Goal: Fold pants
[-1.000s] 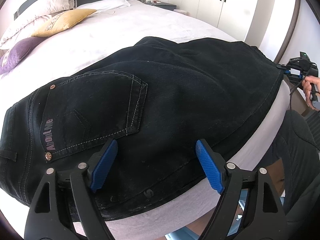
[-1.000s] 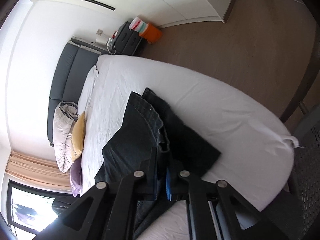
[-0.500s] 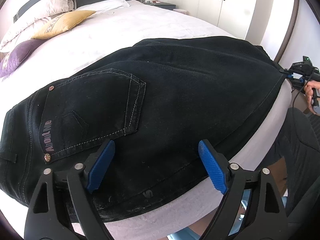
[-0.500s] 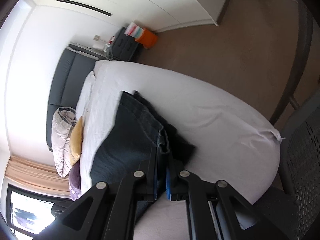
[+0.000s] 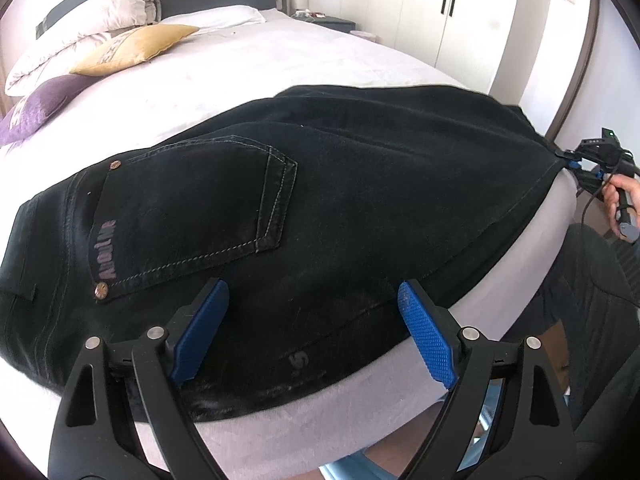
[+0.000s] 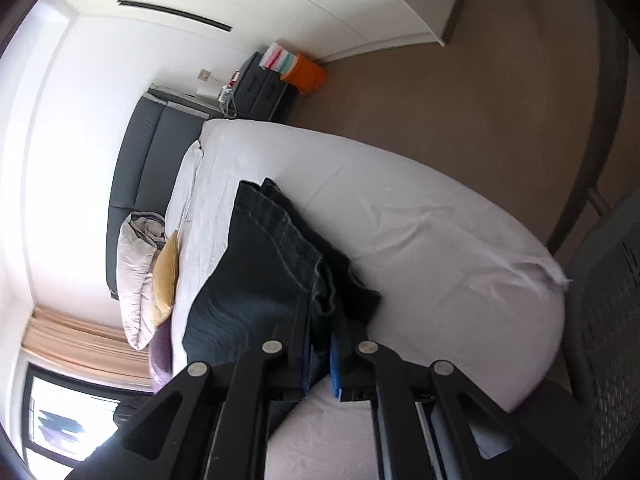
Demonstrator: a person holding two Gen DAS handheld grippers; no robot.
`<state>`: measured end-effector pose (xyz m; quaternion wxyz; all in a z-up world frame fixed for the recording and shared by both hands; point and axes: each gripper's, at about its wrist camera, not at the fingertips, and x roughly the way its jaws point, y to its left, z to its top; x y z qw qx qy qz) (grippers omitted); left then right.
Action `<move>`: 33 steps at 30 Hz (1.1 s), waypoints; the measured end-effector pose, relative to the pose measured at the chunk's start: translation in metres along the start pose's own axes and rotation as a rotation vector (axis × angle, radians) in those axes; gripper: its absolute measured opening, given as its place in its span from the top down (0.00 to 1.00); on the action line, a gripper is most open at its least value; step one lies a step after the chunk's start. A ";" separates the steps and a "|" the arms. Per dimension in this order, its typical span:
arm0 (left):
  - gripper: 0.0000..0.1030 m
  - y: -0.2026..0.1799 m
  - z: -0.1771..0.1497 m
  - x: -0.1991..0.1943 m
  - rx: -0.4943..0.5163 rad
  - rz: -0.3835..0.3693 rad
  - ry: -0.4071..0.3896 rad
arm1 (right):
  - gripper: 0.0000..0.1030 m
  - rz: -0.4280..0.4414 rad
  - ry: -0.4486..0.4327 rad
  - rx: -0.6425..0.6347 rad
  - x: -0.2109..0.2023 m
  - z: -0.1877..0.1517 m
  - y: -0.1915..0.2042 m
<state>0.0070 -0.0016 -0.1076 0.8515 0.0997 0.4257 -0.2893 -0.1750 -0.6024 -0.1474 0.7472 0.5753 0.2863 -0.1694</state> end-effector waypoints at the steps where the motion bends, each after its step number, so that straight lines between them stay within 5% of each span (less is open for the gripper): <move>1: 0.16 0.002 0.001 -0.005 -0.014 -0.006 -0.010 | 0.80 -0.026 -0.010 -0.019 -0.006 0.001 0.004; 2: 0.16 0.003 0.002 -0.012 -0.023 -0.012 -0.026 | 0.63 -0.105 -0.042 -0.068 -0.018 0.003 0.016; 3: 0.16 0.004 0.005 -0.019 -0.028 -0.017 -0.053 | 0.57 -0.155 -0.074 -0.106 -0.028 0.005 0.026; 8: 0.16 0.031 0.039 -0.036 -0.046 0.033 -0.151 | 0.57 -0.078 -0.080 -0.253 -0.033 0.001 0.095; 13: 0.16 0.086 0.057 -0.018 -0.121 0.118 -0.129 | 0.50 0.166 0.223 -0.504 0.059 -0.064 0.221; 19: 0.16 0.135 0.029 -0.010 -0.224 0.195 -0.067 | 0.50 0.351 0.590 -0.601 0.199 -0.165 0.308; 23: 0.16 0.148 0.003 -0.015 -0.238 0.225 -0.059 | 0.49 0.295 0.749 -0.594 0.280 -0.216 0.311; 25: 0.16 0.154 -0.006 -0.017 -0.247 0.220 -0.060 | 0.54 0.213 0.756 -0.588 0.310 -0.220 0.302; 28: 0.16 0.156 -0.013 -0.016 -0.247 0.217 -0.066 | 0.76 0.217 0.704 -0.538 0.322 -0.197 0.292; 33: 0.16 0.153 -0.019 -0.019 -0.258 0.230 -0.078 | 0.69 0.152 0.535 -0.494 0.295 -0.132 0.264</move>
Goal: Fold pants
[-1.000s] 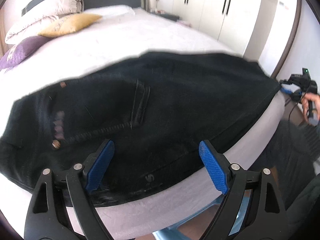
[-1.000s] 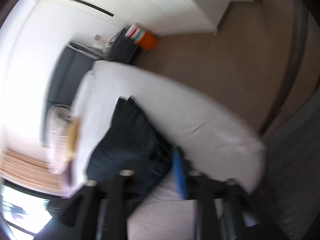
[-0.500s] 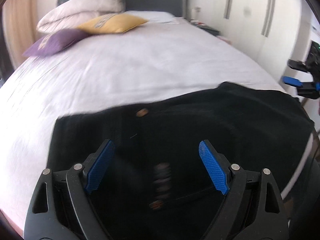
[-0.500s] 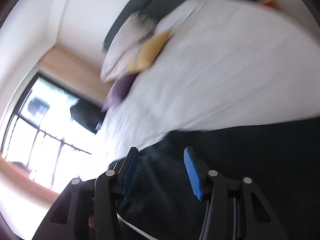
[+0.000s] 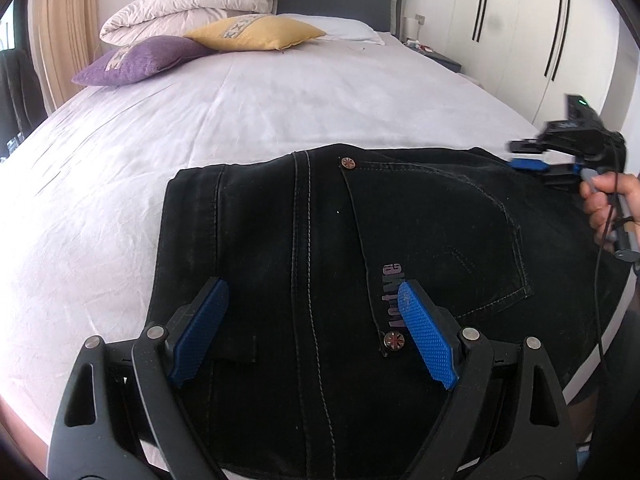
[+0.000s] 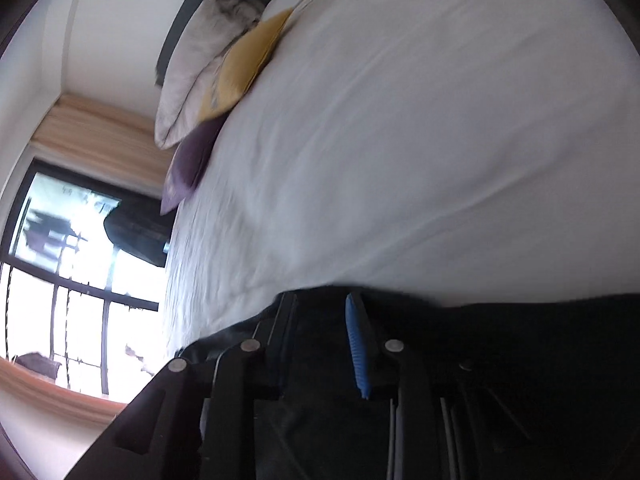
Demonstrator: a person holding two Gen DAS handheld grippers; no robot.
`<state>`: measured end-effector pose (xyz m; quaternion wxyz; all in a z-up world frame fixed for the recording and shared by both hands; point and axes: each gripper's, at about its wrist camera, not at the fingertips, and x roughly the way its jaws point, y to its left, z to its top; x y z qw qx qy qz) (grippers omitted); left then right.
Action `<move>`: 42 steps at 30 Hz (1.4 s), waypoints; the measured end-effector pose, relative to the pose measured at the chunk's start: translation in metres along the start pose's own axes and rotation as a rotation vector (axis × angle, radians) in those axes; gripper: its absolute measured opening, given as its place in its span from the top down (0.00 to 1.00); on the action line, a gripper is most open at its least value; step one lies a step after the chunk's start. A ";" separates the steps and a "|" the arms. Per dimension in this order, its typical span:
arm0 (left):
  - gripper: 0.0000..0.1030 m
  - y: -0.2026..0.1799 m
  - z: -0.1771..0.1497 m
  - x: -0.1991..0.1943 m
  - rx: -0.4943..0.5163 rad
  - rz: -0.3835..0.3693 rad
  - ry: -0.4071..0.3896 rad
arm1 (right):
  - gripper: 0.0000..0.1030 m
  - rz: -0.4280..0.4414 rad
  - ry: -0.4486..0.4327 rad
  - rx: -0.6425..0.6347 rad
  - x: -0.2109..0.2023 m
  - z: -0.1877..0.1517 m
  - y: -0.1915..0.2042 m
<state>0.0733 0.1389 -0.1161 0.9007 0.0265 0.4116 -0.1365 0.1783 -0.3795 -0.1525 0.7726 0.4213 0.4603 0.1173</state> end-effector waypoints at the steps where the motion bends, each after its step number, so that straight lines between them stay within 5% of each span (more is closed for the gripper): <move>1: 0.16 -0.004 0.000 -0.004 -0.002 0.009 -0.003 | 0.65 0.014 -0.023 0.019 -0.018 0.000 -0.007; 3: 0.16 -0.011 -0.003 -0.018 -0.002 0.017 -0.019 | 0.43 0.044 -0.067 0.006 -0.058 -0.011 -0.012; 8: 0.16 -0.036 -0.005 -0.035 -0.011 0.000 -0.052 | 0.38 0.020 -0.142 0.039 -0.128 -0.070 -0.050; 12: 0.16 -0.075 0.000 -0.046 0.026 -0.050 -0.063 | 0.77 0.039 -0.246 0.250 -0.182 -0.097 -0.129; 15: 0.16 -0.111 0.007 -0.049 0.069 -0.108 -0.064 | 0.88 0.079 -0.337 0.344 -0.231 -0.111 -0.176; 22: 0.16 -0.194 0.013 -0.049 0.175 -0.215 -0.045 | 0.89 0.022 -0.601 0.531 -0.348 -0.153 -0.271; 23: 0.16 -0.205 0.014 -0.050 0.184 -0.226 -0.044 | 0.67 -0.015 -0.639 0.542 -0.368 -0.157 -0.276; 24: 0.16 -0.216 0.015 -0.051 0.189 -0.239 -0.042 | 0.33 -0.088 -0.661 0.556 -0.385 -0.160 -0.279; 26: 0.16 -0.235 0.019 -0.051 0.188 -0.267 -0.040 | 0.24 -0.098 -0.753 0.565 -0.411 -0.171 -0.278; 30: 0.16 -0.268 0.026 -0.048 0.181 -0.316 -0.029 | 0.23 0.003 -0.707 0.545 -0.420 -0.177 -0.279; 36: 0.16 -0.317 0.033 -0.057 0.233 -0.394 -0.030 | 0.23 0.100 -0.578 0.544 -0.360 -0.156 -0.258; 42: 0.16 -0.333 0.023 -0.066 0.228 -0.430 -0.010 | 0.24 0.129 -0.594 0.594 -0.325 -0.163 -0.248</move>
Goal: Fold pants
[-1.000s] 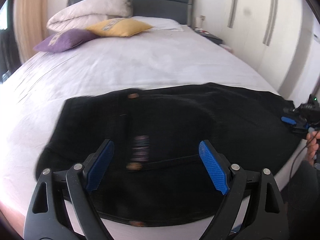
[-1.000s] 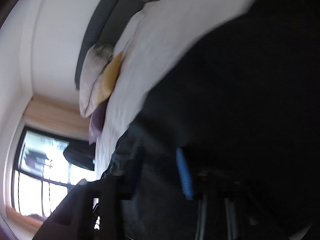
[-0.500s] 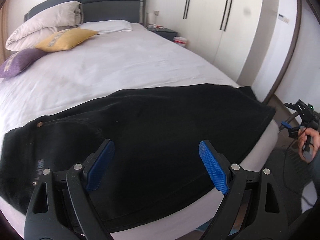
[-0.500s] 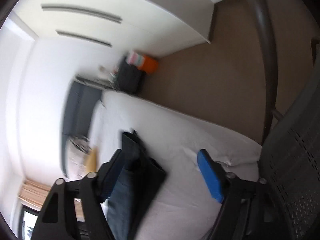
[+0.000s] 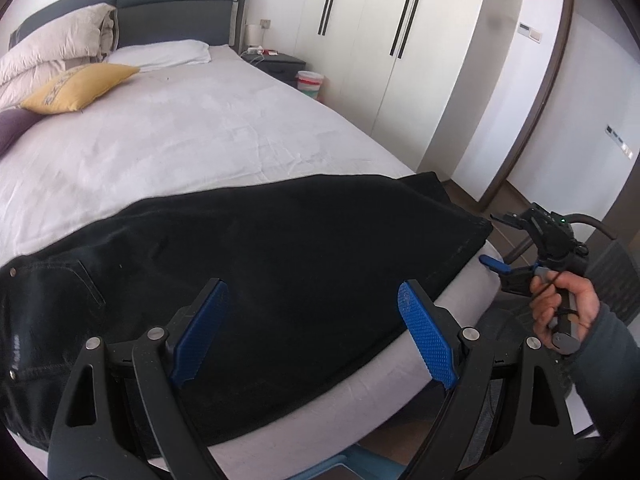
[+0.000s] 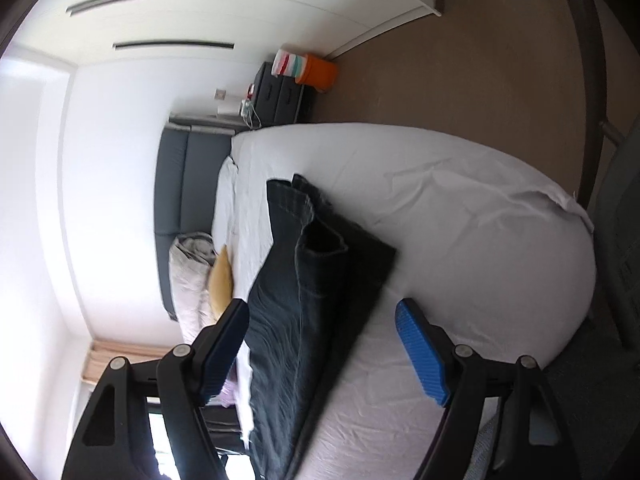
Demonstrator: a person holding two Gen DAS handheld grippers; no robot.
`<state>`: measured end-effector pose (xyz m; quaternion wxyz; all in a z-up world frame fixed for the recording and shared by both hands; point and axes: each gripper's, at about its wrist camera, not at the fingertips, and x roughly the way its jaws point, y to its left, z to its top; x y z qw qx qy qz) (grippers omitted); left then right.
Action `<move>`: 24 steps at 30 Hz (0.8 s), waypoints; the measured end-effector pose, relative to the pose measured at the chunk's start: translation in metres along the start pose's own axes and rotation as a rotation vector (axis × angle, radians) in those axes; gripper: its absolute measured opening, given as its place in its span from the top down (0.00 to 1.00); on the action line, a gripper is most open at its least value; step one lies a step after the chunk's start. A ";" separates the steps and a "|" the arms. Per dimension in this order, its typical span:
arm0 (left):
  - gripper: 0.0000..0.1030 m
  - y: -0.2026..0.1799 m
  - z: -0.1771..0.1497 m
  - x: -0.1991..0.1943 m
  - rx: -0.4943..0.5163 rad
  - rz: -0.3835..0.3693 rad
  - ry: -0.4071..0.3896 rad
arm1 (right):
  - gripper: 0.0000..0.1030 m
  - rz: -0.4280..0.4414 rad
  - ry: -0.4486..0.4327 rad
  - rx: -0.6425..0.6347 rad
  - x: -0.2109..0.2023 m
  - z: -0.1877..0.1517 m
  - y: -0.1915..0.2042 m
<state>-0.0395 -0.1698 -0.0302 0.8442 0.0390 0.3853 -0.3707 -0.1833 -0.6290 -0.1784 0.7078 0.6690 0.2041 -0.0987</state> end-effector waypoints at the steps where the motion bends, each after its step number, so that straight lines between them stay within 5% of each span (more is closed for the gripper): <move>1: 0.16 0.000 -0.002 0.001 -0.007 -0.005 0.006 | 0.24 0.009 -0.005 0.010 0.000 0.001 -0.002; 15: 0.16 0.015 -0.016 -0.004 -0.043 -0.033 0.026 | 0.25 0.018 -0.003 -0.022 0.020 0.012 0.011; 24: 0.16 0.009 0.008 0.029 -0.046 -0.082 0.045 | 0.43 -0.008 0.009 -0.002 0.037 0.014 0.019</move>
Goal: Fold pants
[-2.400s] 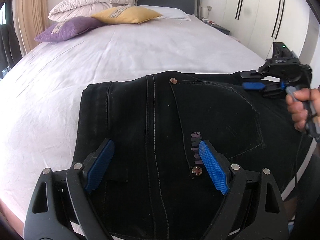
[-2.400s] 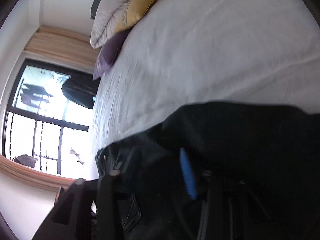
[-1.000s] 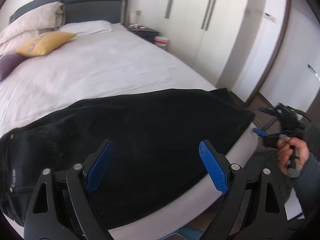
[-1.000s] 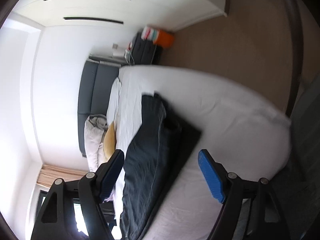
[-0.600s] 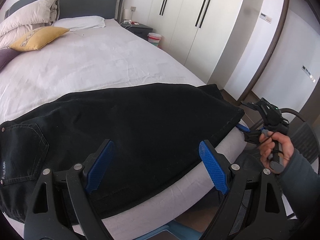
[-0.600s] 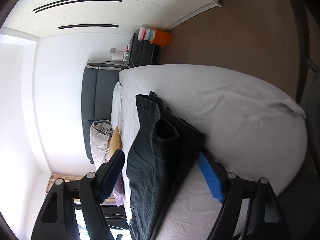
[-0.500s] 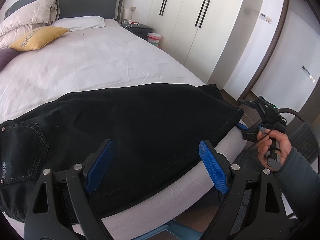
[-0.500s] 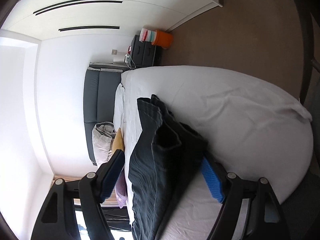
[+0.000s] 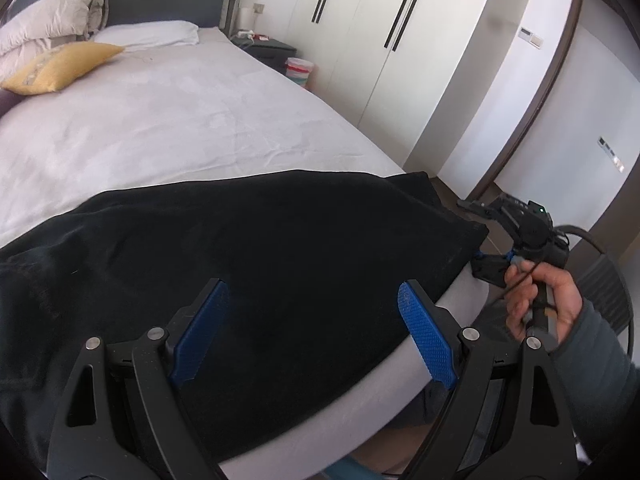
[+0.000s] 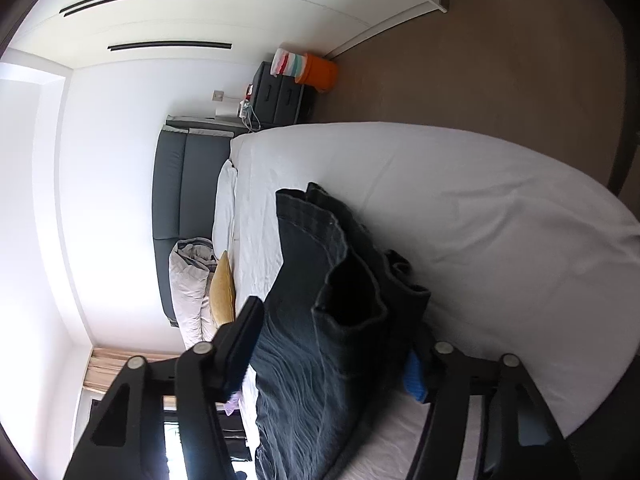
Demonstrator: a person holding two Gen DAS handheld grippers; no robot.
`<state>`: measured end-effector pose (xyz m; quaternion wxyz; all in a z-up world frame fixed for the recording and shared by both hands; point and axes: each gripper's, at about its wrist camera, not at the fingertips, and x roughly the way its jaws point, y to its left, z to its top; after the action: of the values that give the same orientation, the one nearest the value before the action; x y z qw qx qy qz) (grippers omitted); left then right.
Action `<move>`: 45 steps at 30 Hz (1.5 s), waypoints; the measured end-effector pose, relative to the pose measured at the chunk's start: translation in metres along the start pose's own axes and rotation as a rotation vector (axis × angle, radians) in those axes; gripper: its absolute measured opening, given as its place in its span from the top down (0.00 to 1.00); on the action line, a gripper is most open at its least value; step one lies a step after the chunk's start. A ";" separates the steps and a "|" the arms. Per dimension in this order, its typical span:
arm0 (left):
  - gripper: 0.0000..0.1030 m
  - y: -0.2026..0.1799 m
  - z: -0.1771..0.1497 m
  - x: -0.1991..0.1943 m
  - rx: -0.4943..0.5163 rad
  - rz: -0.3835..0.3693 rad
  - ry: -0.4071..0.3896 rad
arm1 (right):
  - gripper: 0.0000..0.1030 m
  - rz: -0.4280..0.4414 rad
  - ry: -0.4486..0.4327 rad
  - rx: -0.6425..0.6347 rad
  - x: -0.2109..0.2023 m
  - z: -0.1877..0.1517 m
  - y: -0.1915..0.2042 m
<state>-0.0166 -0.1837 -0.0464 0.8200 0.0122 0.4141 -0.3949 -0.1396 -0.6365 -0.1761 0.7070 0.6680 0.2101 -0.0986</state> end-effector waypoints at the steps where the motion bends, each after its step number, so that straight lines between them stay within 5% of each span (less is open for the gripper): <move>1: 0.16 -0.001 0.004 0.009 -0.011 -0.007 0.008 | 0.50 0.001 0.008 -0.003 0.004 0.001 0.001; 5: 0.16 -0.002 0.016 0.039 -0.074 -0.020 0.035 | 0.79 -0.005 0.031 -0.002 0.015 0.002 -0.003; 8: 0.16 -0.003 0.023 0.058 -0.103 -0.022 0.051 | 0.87 0.001 0.022 0.000 0.015 0.001 -0.009; 16: 0.16 0.010 0.023 0.088 -0.183 -0.004 0.089 | 0.90 -0.023 -0.013 -0.056 0.013 -0.004 -0.005; 27: 0.16 0.013 0.016 0.101 -0.132 0.034 0.106 | 0.91 -0.098 -0.034 -0.135 0.013 -0.008 0.008; 35: 0.16 0.047 0.018 0.070 -0.282 -0.004 0.033 | 0.91 -0.121 -0.065 -0.200 0.007 -0.017 0.031; 41: 0.16 0.099 0.008 0.031 -0.440 -0.016 -0.027 | 0.91 -0.152 -0.064 -0.451 0.018 -0.051 0.102; 45: 0.16 0.134 -0.003 0.002 -0.532 -0.023 -0.067 | 0.91 -0.168 -0.002 -0.665 0.044 -0.105 0.150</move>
<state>0.0703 -0.0914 -0.0912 0.8030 -0.2215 0.4761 -0.2818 -0.0551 -0.5132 -0.0615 0.8757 0.3811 0.2845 -0.0831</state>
